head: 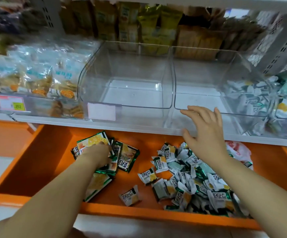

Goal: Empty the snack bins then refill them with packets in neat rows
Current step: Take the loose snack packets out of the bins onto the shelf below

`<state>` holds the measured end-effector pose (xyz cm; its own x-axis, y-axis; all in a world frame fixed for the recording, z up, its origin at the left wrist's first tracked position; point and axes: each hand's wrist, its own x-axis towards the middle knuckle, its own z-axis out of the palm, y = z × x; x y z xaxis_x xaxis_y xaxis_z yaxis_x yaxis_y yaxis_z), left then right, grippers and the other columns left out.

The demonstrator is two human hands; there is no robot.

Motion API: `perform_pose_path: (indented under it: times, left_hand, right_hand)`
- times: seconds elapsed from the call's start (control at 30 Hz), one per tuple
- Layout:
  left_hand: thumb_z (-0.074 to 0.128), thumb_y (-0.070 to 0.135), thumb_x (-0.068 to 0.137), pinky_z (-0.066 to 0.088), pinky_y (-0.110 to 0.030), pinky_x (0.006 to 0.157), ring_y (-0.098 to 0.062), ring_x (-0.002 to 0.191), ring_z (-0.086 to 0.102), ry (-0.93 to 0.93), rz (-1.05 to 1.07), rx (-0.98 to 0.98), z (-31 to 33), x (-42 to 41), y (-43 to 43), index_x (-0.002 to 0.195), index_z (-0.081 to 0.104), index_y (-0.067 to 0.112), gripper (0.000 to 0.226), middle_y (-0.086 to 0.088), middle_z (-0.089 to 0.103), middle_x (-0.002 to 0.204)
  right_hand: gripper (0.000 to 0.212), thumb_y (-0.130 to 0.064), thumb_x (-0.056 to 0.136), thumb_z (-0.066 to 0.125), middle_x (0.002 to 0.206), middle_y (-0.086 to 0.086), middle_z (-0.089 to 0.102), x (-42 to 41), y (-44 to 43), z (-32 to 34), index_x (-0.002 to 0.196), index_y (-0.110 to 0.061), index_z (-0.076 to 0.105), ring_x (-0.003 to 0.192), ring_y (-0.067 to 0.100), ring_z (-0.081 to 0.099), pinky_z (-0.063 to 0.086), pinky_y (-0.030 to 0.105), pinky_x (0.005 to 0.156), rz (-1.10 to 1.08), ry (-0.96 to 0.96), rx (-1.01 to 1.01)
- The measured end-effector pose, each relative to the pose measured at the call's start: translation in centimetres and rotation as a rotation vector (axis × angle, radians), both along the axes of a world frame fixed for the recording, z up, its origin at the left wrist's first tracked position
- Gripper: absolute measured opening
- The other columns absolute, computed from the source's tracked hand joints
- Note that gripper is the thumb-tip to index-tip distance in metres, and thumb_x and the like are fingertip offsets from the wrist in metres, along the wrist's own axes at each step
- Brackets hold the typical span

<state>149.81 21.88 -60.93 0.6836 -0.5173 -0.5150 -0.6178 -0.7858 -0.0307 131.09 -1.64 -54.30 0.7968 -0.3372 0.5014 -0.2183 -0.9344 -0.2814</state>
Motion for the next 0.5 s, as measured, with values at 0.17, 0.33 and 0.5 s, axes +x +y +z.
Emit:
perform_pose_path:
  times: [0.17,0.33,0.5]
  left_hand:
    - [0.055,0.042,0.093,0.049,-0.034,0.093,-0.014,0.113,0.055,0.104,-0.159,-0.306,5.8,-4.6,-3.7,0.137,0.045,0.032,0.046,0.005,0.054,0.132]
    - [0.057,0.036,0.093,0.039,-0.013,0.086,0.000,0.109,0.053,0.128,-0.381,-0.566,11.8,-10.4,-8.9,0.133,0.051,0.033,0.040,0.015,0.055,0.128]
    - [0.057,0.032,0.094,0.046,-0.015,0.087,0.008,0.096,0.054,0.090,-0.548,-0.735,16.6,-14.5,-15.7,0.124,0.055,0.036,0.031,0.023,0.055,0.114]
  right_hand:
    - [0.033,-0.015,0.086,0.062,0.130,-0.005,0.055,-1.4,-1.0,1.9,0.117,-0.023,0.064,0.128,0.016,0.042,0.012,0.042,0.118,0.119,0.002,0.211]
    - [0.022,-0.007,0.086,0.062,0.099,-0.013,0.059,-5.5,-4.2,4.7,0.102,-0.020,0.070,0.104,0.003,0.046,0.032,0.019,0.100,0.091,-0.049,0.291]
    - [0.018,-0.009,0.088,0.063,0.095,-0.014,0.058,-11.1,-10.0,7.1,0.097,-0.024,0.068,0.101,0.007,0.048,0.033,0.013,0.088,-0.098,-0.177,0.397]
